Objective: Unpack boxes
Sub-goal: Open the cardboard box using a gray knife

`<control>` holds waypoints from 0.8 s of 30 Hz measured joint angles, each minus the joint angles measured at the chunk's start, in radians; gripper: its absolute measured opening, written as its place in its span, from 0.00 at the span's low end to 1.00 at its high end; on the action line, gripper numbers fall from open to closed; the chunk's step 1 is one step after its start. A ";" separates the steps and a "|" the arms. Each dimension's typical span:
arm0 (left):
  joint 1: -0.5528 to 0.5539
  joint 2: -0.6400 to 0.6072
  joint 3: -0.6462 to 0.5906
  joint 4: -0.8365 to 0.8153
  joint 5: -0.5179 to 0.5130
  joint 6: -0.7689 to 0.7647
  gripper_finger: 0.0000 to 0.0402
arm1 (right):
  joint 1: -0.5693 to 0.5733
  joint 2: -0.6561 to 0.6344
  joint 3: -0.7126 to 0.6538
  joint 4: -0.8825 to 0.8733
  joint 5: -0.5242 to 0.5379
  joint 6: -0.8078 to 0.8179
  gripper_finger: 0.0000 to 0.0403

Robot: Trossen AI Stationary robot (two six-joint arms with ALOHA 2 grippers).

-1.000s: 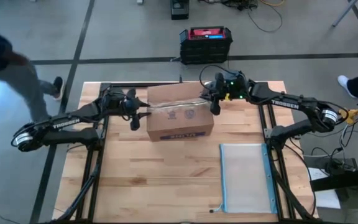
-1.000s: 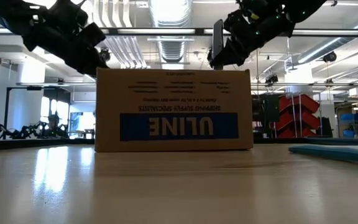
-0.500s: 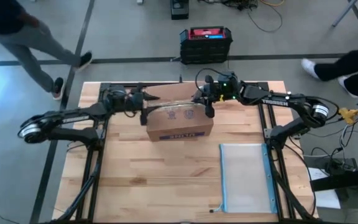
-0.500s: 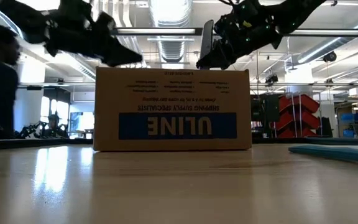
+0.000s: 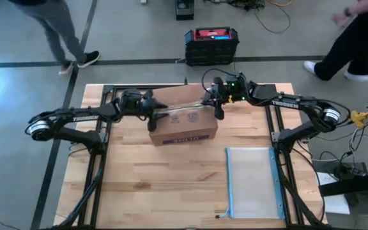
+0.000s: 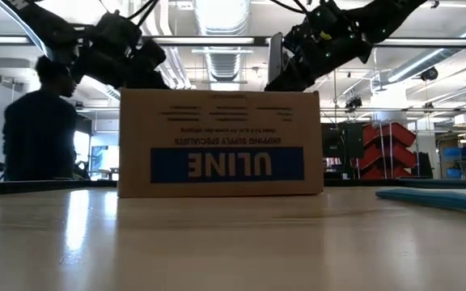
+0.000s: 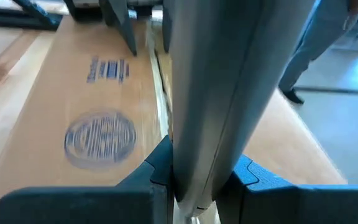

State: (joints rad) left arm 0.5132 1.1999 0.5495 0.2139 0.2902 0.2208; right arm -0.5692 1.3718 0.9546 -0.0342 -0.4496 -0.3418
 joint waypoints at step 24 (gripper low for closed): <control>-0.072 -0.149 -0.007 0.173 -0.044 0.001 0.39 | 0.139 -0.134 -0.133 0.133 0.520 0.395 0.12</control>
State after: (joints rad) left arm 0.4412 1.0514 0.5423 0.3869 0.2459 0.2215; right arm -0.4303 1.2380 0.8215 0.0988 0.0702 0.0533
